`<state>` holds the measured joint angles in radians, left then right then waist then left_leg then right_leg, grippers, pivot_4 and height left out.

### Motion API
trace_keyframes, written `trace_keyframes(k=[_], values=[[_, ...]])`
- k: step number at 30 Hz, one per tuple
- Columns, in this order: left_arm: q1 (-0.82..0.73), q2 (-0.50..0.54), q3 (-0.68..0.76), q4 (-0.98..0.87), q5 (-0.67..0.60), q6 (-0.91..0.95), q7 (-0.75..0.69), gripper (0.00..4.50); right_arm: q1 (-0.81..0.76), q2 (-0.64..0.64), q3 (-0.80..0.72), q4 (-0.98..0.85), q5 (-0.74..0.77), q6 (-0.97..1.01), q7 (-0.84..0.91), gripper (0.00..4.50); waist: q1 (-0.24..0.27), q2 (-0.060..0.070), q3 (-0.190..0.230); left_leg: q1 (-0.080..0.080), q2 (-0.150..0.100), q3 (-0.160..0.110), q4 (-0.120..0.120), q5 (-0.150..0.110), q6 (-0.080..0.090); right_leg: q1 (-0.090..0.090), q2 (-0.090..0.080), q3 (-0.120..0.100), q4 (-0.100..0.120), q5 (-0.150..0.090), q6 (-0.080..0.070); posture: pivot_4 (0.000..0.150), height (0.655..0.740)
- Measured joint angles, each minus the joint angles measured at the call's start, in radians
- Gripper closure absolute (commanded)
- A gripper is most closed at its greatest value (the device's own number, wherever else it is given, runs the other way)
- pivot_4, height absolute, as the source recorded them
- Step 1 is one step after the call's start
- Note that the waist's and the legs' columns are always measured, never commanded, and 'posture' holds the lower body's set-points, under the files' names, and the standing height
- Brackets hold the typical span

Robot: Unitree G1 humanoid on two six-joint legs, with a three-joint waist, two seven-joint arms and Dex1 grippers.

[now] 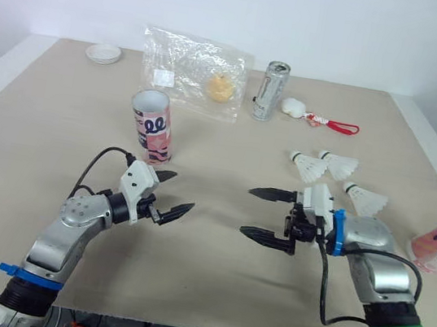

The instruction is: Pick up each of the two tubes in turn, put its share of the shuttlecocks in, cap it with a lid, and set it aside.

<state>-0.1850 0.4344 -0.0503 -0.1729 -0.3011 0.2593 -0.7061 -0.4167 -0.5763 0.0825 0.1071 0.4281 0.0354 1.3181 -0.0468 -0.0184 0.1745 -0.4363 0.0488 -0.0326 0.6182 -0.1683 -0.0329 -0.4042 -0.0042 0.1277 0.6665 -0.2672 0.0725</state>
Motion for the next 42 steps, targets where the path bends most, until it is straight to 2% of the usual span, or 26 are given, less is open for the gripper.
trace_keyframes(k=[4, 8, 13, 18, 25, 42], values=[[0.051, -0.012, 0.034, -0.030, 0.009, 0.009, 0.067, 0.00, -0.056, 0.045, 0.028, 0.094, -0.012, -0.033, 0.036, 0.07, 0.001, 0.000, 0.000, -0.001, -0.001, 0.001, 0.001, 0.000, 0.000, 0.000, -0.001, 0.000, 0.000, 0.002, -0.002, 0.150, 0.7400], [0.098, -0.067, 0.093, -0.086, 0.011, 0.009, 0.185, 0.00, -0.101, 0.078, 0.039, 0.173, -0.043, -0.072, 0.053, 0.07, 0.002, -0.001, 0.000, 0.000, -0.001, 0.000, 0.001, 0.001, -0.001, 0.000, -0.001, -0.001, 0.000, 0.004, -0.004, 0.150, 0.7400], [0.109, -0.144, 0.148, -0.113, 0.031, 0.012, 0.342, 0.00, -0.143, 0.127, 0.034, 0.204, -0.043, -0.040, 0.005, 0.07, 0.000, -0.001, 0.000, 0.000, 0.000, 0.000, 0.001, 0.003, -0.002, 0.000, -0.001, -0.001, 0.000, 0.005, -0.002, 0.150, 0.7400], [0.069, -0.172, 0.170, -0.065, 0.043, 0.023, 0.414, 0.00, -0.172, 0.158, 0.021, 0.236, -0.040, -0.023, -0.033, 0.07, 0.000, -0.001, 0.000, 0.000, 0.000, 0.000, 0.001, 0.004, -0.002, 0.000, 0.000, -0.001, 0.000, 0.006, 0.000, 0.150, 0.7400], [-0.049, -0.178, 0.176, 0.111, 0.060, 0.000, 0.423, 0.00, -0.195, 0.179, 0.014, 0.309, -0.054, -0.040, -0.069, 0.07, 0.000, -0.001, 0.000, 0.000, -0.001, 0.000, 0.001, 0.005, -0.002, 0.000, 0.000, -0.001, 0.000, 0.007, 0.001, 0.150, 0.7400], [-0.325, -0.153, 0.133, 0.560, 0.091, -0.150, 0.261, 0.00, -0.185, 0.169, 0.003, 0.264, -0.081, -0.030, -0.146, 0.07, -0.001, -0.001, 0.000, -0.001, -0.001, -0.001, 0.001, 0.005, -0.002, 0.000, 0.000, 0.000, 0.000, 0.009, -0.003, 0.150, 0.7400]])
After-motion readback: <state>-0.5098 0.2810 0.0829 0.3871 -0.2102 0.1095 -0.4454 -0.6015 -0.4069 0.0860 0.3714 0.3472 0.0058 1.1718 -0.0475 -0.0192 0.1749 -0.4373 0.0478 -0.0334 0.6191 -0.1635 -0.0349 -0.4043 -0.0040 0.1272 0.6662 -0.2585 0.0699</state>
